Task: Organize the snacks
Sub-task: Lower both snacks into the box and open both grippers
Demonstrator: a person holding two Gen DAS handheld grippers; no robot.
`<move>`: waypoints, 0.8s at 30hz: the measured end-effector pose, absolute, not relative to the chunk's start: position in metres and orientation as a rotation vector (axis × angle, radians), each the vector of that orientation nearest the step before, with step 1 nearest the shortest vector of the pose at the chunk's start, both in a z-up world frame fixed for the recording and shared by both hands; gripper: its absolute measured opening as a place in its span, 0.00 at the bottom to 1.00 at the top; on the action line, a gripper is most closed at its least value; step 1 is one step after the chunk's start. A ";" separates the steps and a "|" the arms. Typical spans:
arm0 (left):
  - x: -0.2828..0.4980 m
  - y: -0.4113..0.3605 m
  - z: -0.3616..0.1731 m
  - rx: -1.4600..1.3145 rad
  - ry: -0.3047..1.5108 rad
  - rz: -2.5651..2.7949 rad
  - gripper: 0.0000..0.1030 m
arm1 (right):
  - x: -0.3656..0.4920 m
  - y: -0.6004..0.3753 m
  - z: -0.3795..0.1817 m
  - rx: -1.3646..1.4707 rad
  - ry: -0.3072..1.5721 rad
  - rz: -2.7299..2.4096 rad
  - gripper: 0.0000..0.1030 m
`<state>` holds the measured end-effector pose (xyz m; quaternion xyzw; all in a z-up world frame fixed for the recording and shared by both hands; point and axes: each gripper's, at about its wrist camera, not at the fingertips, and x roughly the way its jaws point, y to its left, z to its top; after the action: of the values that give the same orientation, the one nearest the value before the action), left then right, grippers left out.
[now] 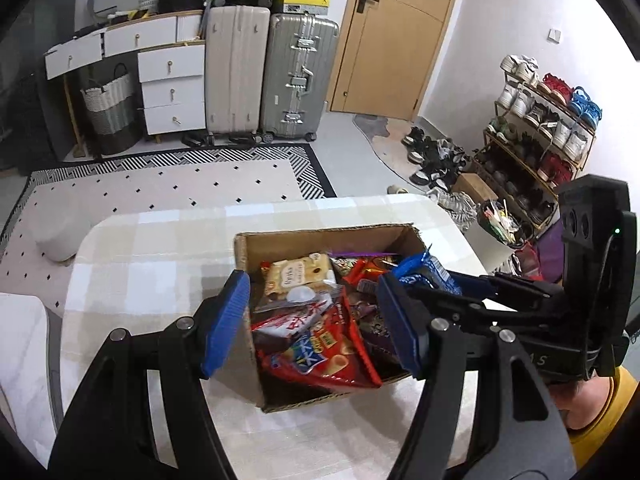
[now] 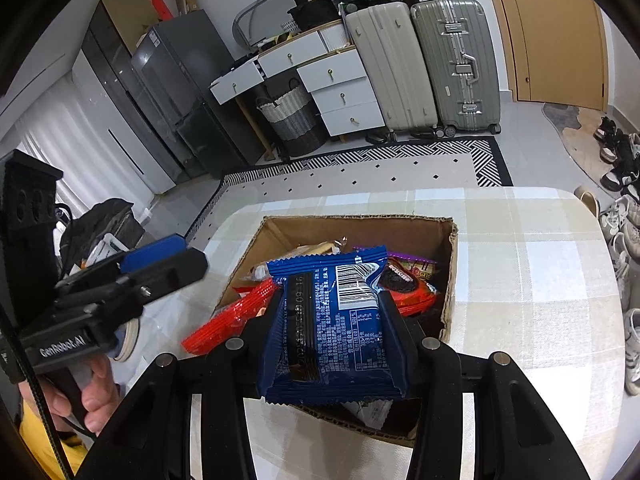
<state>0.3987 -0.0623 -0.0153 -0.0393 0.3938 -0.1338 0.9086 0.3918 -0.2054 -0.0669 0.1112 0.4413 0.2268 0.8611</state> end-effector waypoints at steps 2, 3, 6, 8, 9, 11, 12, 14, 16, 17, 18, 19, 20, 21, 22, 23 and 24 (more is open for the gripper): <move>0.395 -0.056 -0.013 -0.084 0.807 -0.261 0.63 | 0.391 -0.203 -0.067 0.212 0.929 0.469 0.44; 0.395 -0.053 -0.012 -0.089 0.806 -0.257 0.64 | 0.391 -0.201 -0.068 0.193 0.931 0.463 0.44; 0.389 -0.046 -0.011 -0.093 0.806 -0.249 0.65 | 0.388 -0.196 -0.067 0.149 0.920 0.440 0.45; 0.384 -0.044 -0.009 -0.082 0.796 -0.230 0.65 | 0.388 -0.195 -0.067 0.139 0.917 0.436 0.47; 0.381 -0.043 -0.008 -0.076 0.788 -0.223 0.66 | 0.388 -0.196 -0.067 0.139 0.919 0.436 0.47; 0.373 -0.043 -0.005 -0.060 0.777 -0.211 0.71 | 0.387 -0.198 -0.066 0.137 0.906 0.422 0.48; 0.371 -0.044 -0.004 -0.051 0.771 -0.205 0.72 | 0.386 -0.198 -0.065 0.138 0.902 0.420 0.48; 0.365 -0.044 0.000 -0.034 0.758 -0.194 0.75 | 0.386 -0.200 -0.063 0.144 0.898 0.417 0.49; 0.357 -0.044 0.004 -0.022 0.752 -0.185 0.76 | 0.383 -0.200 -0.060 0.147 0.889 0.428 0.49; 0.355 -0.046 0.007 -0.020 0.749 -0.184 0.76 | 0.382 -0.200 -0.058 0.141 0.882 0.421 0.49; 0.352 -0.046 0.009 -0.019 0.745 -0.183 0.76 | 0.380 -0.200 -0.056 0.140 0.874 0.417 0.49; 0.349 -0.045 0.012 -0.019 0.742 -0.182 0.76 | 0.377 -0.201 -0.052 0.146 0.864 0.421 0.49; 0.345 -0.045 0.014 -0.018 0.737 -0.177 0.76 | 0.375 -0.202 -0.049 0.153 0.855 0.424 0.49; 0.342 -0.046 0.016 -0.017 0.732 -0.173 0.76 | 0.372 -0.204 -0.045 0.158 0.841 0.425 0.49; 0.338 -0.046 0.019 -0.015 0.726 -0.168 0.76 | 0.368 -0.204 -0.041 0.158 0.830 0.425 0.49; 0.334 -0.045 0.023 -0.013 0.721 -0.163 0.76 | 0.366 -0.204 -0.037 0.158 0.821 0.427 0.49; 0.330 -0.044 0.026 -0.012 0.716 -0.159 0.76 | 0.361 -0.204 -0.031 0.158 0.808 0.430 0.49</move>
<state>0.3304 -0.0439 0.0260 -0.0059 0.3500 -0.0776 0.9335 0.3611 -0.2045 -0.0312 0.0762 0.3898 0.2074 0.8940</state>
